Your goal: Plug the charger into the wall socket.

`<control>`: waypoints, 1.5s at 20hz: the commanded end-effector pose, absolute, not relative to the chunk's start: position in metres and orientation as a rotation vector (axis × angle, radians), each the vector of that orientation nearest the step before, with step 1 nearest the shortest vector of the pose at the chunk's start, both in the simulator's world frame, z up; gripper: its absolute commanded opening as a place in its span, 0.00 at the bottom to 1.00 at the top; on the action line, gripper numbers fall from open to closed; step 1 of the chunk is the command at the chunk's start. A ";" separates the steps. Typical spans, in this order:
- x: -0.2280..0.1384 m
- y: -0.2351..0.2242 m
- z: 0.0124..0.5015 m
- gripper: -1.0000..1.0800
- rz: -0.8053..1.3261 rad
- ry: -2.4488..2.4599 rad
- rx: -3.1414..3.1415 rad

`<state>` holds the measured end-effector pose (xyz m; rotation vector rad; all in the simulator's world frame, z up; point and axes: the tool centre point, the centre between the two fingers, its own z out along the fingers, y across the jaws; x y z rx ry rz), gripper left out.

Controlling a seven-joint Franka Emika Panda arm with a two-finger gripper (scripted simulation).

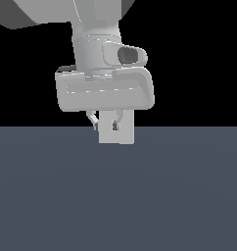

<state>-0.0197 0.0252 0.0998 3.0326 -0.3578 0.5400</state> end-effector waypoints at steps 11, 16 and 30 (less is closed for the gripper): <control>-0.019 0.025 0.100 0.00 0.539 -0.357 3.032; -0.013 0.024 0.100 0.00 0.539 -0.357 3.033; 0.028 0.014 0.100 0.00 0.539 -0.358 3.033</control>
